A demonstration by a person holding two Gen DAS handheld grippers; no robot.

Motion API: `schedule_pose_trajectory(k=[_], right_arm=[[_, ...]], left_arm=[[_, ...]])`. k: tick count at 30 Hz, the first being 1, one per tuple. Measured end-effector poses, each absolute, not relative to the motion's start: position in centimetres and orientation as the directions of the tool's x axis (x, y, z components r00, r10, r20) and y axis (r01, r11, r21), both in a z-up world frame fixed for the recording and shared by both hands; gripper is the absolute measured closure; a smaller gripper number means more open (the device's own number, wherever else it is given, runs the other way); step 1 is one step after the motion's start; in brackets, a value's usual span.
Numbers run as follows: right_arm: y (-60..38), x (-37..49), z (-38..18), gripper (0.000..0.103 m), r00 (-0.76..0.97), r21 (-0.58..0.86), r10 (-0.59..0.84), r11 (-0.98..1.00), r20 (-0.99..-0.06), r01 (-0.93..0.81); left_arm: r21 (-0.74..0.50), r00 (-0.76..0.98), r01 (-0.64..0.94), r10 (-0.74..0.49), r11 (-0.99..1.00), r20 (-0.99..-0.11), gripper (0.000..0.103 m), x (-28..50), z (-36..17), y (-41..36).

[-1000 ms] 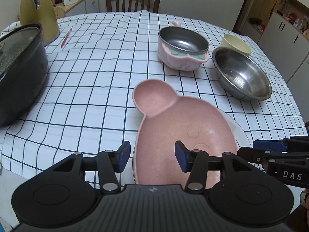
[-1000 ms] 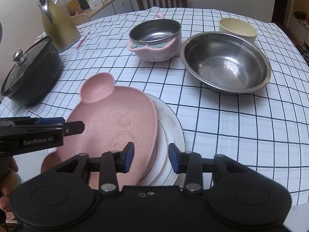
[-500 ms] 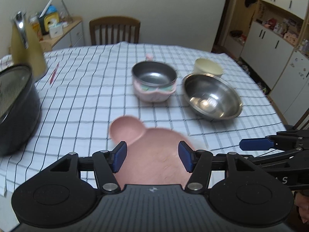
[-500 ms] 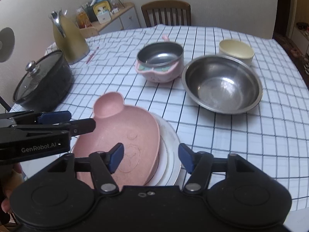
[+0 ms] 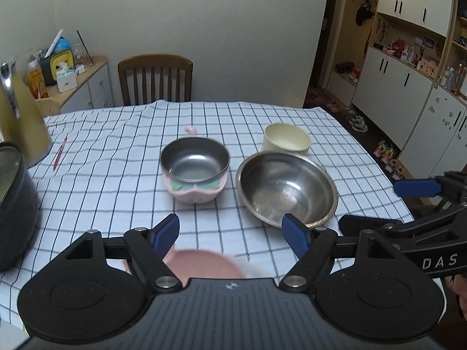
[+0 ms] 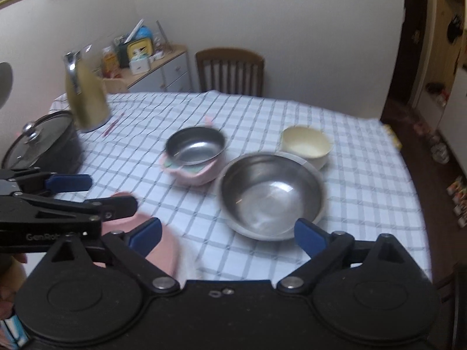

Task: Organize plates and bowls
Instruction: 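Reach both grippers to the large steel bowl and close on its rim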

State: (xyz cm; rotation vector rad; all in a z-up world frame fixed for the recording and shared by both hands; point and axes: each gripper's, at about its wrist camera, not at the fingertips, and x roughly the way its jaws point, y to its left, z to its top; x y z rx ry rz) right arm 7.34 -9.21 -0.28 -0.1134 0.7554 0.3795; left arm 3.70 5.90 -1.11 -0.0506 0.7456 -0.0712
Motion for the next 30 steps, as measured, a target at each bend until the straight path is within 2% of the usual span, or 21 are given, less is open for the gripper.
schedule_pose_trajectory(k=[10,20,30], right_arm=[[-13.9,11.6,0.1,0.001,0.742,-0.011,0.243,0.948,-0.625,-0.319],[-16.7,16.4,-2.2,0.001,0.762,-0.031,0.233,0.949,-0.604,-0.315],[-16.9,20.5,-6.0,0.002,0.709,-0.036,0.268,0.924,-0.653,-0.382]], left_arm=[[-0.046,0.750,-0.010,-0.023,0.999,-0.661,0.026,8.4,-1.8,2.1],[-0.016,0.722,-0.103,0.063,0.995,-0.689,0.026,12.5,-5.1,-0.5],[-0.002,0.646,-0.192,0.125,0.981,-0.753,0.026,16.0,-9.0,-1.9]])
